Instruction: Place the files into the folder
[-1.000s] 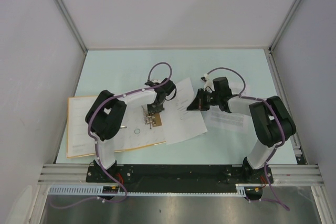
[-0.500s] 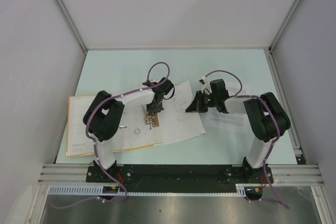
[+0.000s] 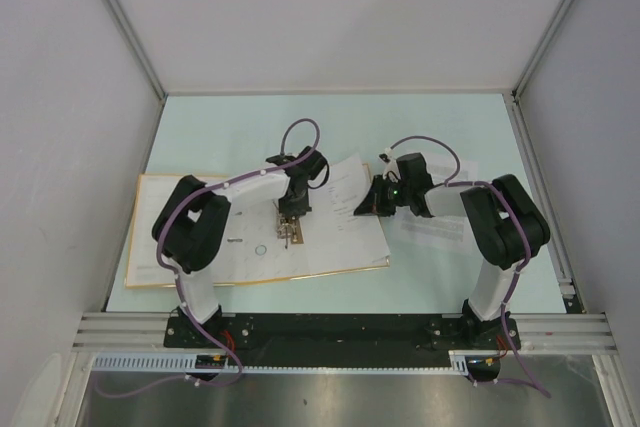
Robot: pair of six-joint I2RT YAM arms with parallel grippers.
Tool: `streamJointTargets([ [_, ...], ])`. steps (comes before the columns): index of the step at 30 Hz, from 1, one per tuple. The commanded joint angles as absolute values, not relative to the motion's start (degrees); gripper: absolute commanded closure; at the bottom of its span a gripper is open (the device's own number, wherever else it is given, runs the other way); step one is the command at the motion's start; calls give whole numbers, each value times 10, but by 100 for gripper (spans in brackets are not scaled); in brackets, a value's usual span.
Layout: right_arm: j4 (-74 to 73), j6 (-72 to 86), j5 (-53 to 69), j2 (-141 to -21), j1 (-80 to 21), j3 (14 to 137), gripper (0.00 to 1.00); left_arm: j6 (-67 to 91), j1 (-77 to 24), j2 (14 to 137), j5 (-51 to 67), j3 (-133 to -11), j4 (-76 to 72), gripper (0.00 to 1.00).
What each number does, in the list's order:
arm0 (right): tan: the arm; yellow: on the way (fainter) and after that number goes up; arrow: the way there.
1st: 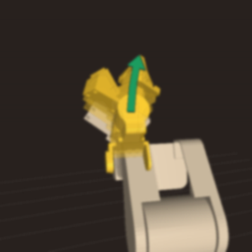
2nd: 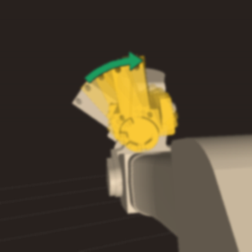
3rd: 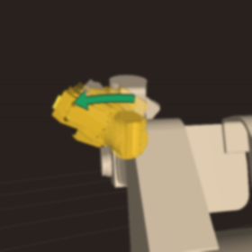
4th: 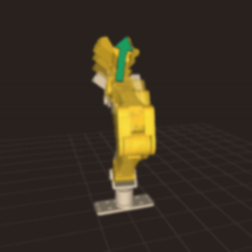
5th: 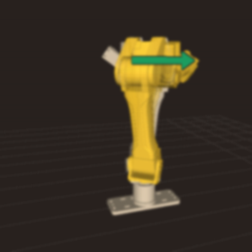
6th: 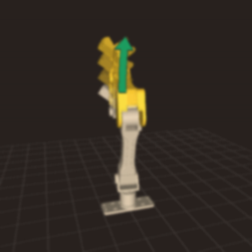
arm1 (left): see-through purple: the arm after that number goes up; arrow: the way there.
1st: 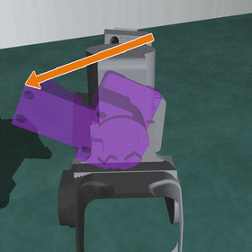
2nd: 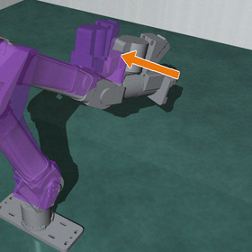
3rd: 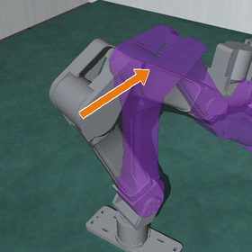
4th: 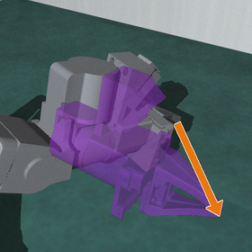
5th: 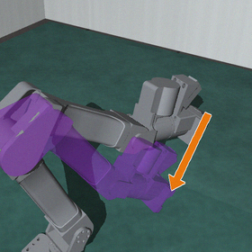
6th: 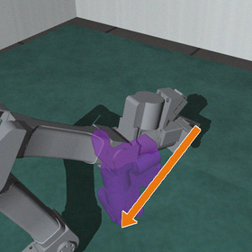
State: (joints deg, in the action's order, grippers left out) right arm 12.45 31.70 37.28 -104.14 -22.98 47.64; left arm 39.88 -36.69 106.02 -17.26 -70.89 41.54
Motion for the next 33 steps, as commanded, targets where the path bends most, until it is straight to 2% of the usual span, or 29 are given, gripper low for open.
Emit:
streamJointTargets([
  [1,131,347,317,-1020,-238,463,100,390,-360,1020,-159,-703,409,100],
  [11,151,413,286,-969,-267,439,100,408,-361,998,-155,-674,377,100],
  [33,186,424,291,-998,-292,439,100,396,-361,994,-148,-672,380,100],
])
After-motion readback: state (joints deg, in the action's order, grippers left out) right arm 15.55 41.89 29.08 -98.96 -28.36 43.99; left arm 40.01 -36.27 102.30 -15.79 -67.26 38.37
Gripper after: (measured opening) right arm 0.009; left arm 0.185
